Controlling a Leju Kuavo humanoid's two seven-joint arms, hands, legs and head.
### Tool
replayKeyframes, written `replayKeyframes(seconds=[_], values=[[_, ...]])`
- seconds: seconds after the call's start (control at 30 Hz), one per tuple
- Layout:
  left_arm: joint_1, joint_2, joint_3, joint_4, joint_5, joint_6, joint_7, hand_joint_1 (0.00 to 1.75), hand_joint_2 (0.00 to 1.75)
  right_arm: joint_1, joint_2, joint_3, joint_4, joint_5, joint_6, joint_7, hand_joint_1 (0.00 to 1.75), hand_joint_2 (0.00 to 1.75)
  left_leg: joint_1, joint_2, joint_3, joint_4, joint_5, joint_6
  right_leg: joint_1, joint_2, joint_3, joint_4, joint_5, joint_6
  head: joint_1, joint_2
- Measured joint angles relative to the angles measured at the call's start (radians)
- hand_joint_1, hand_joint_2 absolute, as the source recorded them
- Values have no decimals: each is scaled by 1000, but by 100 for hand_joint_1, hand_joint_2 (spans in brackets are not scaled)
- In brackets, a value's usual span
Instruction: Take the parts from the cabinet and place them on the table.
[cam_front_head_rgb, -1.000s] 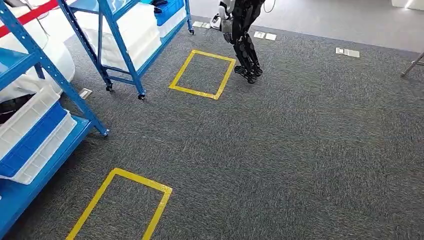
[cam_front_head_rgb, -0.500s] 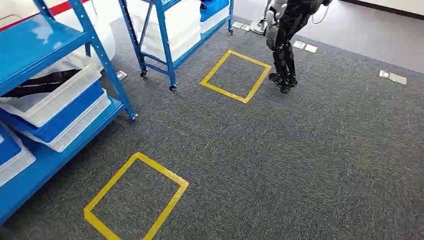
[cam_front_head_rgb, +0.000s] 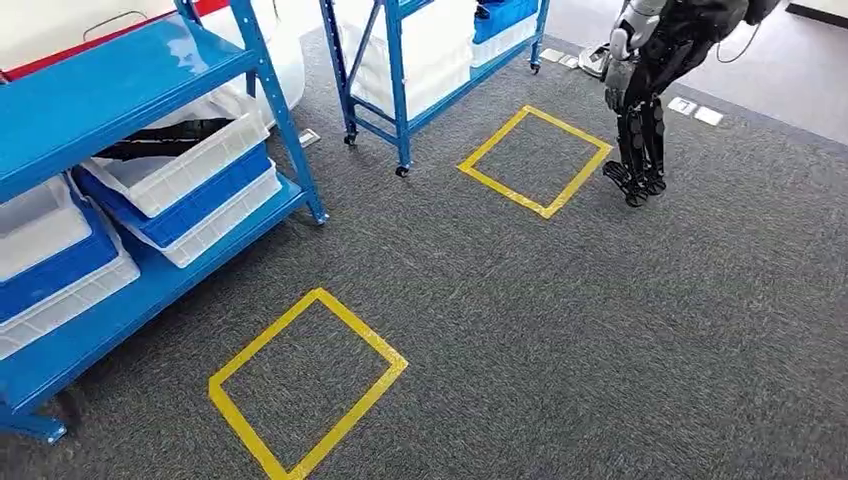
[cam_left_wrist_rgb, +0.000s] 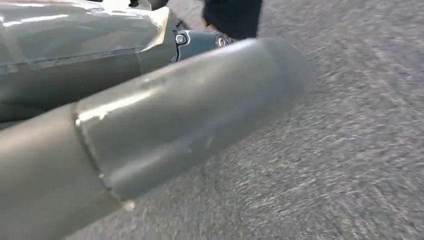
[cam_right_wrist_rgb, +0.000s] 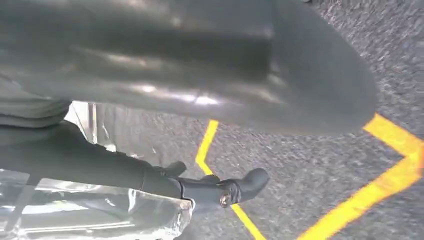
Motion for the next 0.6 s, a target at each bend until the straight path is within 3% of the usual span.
replayKeyframes(seconds=[0.07, 0.1, 0.13, 0.17, 0.2, 0.23, 0.27, 0.3, 0.4, 0.43, 0.47, 0.5, 0.57, 0.6], values=[[-3, -1, -1, 0, 0, 0, 0, 0, 0, 4, -1, 0, 0, 0, 0, 0, 0, 0, 4, 13, -77, 157, -68, -5, 5, -32, -1, 0, -3, -5, 1, 0], [-1, 0, 0, 0, 0, 0, 0, 0, 0, 4, -2, 0, 0, 0, 0, 0, 0, 0, 4, 16, -101, 203, -76, -5, 7, -46, -1, 0, -4, -6, 0, 0], [1, 0, 0, 0, 0, 0, 3, 0, 0, 3, -2, 0, 0, 2, -1, -2, 0, 0, 4, 18, -96, 192, -58, -4, 8, -61, 0, 0, -5, -7, 0, 0], [1, 0, 0, 0, 0, 0, 5, 0, 0, 2, -2, 0, 0, 5, -2, -6, 0, 0, 4, 21, -70, 140, -23, -1, 9, -72, 2, 0, -7, -9, 0, 0], [1, 0, 2, 0, 0, 0, 8, 0, 0, 0, -1, 0, 0, 10, -2, -9, 0, 0, 2, 31, -25, 56, 19, 4, 10, -83, 5, 0, -8, -10, 0, 0], [1, 0, 3, -2, -1, 0, 10, 0, 0, -1, 0, 0, 0, 14, -2, -12, 0, 0, -2, 65, 29, -41, 58, 15, 12, -93, 9, 0, -11, -7, 0, 0], [-1, 0, 4, -3, -1, 0, 11, 0, 0, -2, 1, 0, 0, 19, -2, -16, 0, 0, -12, 136, 62, -107, 59, 26, 14, -101, 12, 0, -15, -4, 0, 0], [-4, 0, 4, -4, -3, 0, 13, 0, 0, -2, 1, 0, 0, 21, -2, -19, 0, 0, -18, 128, 62, -110, 59, 25, 25, -112, 11, 1, -19, 2, 2, 0], [-2, -2, 9, -5, -8, 1, 13, 0, 0, -6, 4, 1, 0, 28, 2, -20, 0, 0, -23, 84, 55, -116, 63, 32, 23, -149, 23, -10, -19, 11, 0, 0], [-1, -5, 14, -5, -8, 1, 13, 0, 0, -8, 5, 1, 0, 30, 3, -20, 0, 0, -6, 67, 69, -136, 77, 41, 32, -144, 20, -5, -27, 19, 1, 0], [0, -7, 19, -5, -10, 1, 13, 0, 0, -10, 3, 1, 0, 32, 3, -19, 0, 0, -7, 57, 72, -144, 81, 42, 23, -80, 18, 21, -42, 20, 6, 0], [-2, -6, 21, -5, -12, 2, 11, 0, 0, -8, 5, 1, 0, 32, 5, -19, 0, 0, -4, 45, 71, -145, 86, 48, 21, -41, -13, 83, -75, 13, 5, 0], [-4, -8, 23, -6, -21, 2, 8, 0, 0, -4, 4, 1, 0, 33, 6, -19, 0, 0, -4, 10, 67, -144, 88, 52, 15, -11, -97, 253, -140, 9, 9, 0], [-3, -8, 24, -5, -32, 2, 13, 0, 0, -2, 3, 1, 0, 33, 6, -19, 0, 0, -4, -5, 68, -144, 88, 51, 14, -8, -126, 309, -151, 15, 10, 0]])
